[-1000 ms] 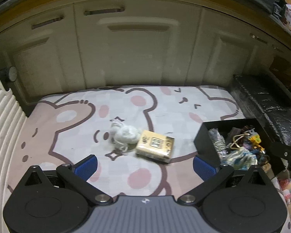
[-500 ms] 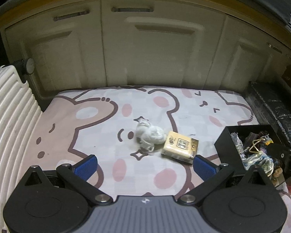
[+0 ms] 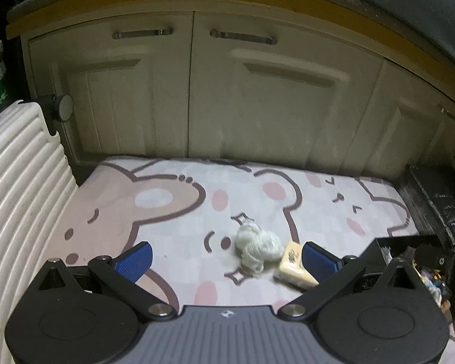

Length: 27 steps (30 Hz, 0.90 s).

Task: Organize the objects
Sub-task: 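Move left tool to white yarn while right tool approaches gold tissue pack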

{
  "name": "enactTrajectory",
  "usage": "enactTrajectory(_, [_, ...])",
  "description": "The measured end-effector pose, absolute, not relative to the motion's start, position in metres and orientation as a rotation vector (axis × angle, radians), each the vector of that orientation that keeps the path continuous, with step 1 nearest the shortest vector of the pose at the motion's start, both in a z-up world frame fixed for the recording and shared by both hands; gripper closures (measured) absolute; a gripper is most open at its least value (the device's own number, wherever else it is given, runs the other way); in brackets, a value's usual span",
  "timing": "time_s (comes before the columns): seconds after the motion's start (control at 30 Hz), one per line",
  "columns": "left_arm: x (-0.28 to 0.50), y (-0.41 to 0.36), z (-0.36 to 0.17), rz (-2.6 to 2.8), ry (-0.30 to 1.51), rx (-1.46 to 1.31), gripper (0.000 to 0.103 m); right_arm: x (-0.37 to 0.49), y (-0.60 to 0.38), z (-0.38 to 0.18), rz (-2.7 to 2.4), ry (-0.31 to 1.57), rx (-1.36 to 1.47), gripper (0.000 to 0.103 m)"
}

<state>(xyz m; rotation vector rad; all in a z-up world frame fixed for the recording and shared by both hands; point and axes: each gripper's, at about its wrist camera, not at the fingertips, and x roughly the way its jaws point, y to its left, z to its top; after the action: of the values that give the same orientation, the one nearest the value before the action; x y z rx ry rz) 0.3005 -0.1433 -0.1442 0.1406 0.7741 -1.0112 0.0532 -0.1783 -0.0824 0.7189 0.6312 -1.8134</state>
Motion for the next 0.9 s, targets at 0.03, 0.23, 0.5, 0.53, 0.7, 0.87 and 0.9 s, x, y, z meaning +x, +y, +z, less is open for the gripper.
enactTrajectory(0.03, [0.303,-0.145,-0.145,-1.008,0.770,0.141,0.000,0.053,-0.184,-0.081,-1.810,0.625,0.738,0.000])
enactTrajectory(0.23, [0.318,-0.154,-0.156,-0.981,0.788,0.113,0.001,0.053,-0.216,-0.080,-1.807,0.557,0.872,0.000])
enactTrajectory(0.5, [0.340,-0.160,-0.171,-0.943,0.836,0.061,0.016,0.062,-0.251,-0.105,-1.803,0.524,1.003,0.000])
enactTrajectory(0.53, [0.343,-0.161,-0.174,-0.944,0.846,0.060,0.018,0.064,-0.255,-0.110,-1.799,0.525,1.015,0.000])
enactTrajectory(0.7, [0.351,-0.165,-0.183,-0.948,0.874,0.049,0.026,0.071,-0.273,-0.134,-1.770,0.517,1.098,0.009])
enactTrajectory(0.87, [0.358,-0.167,-0.190,-0.957,0.891,0.047,0.034,0.079,-0.290,-0.161,-1.759,0.536,1.188,0.009])
enactTrajectory(0.9, [0.359,-0.167,-0.191,-0.953,0.894,0.046,0.036,0.082,-0.292,-0.165,-1.759,0.548,1.193,0.009])
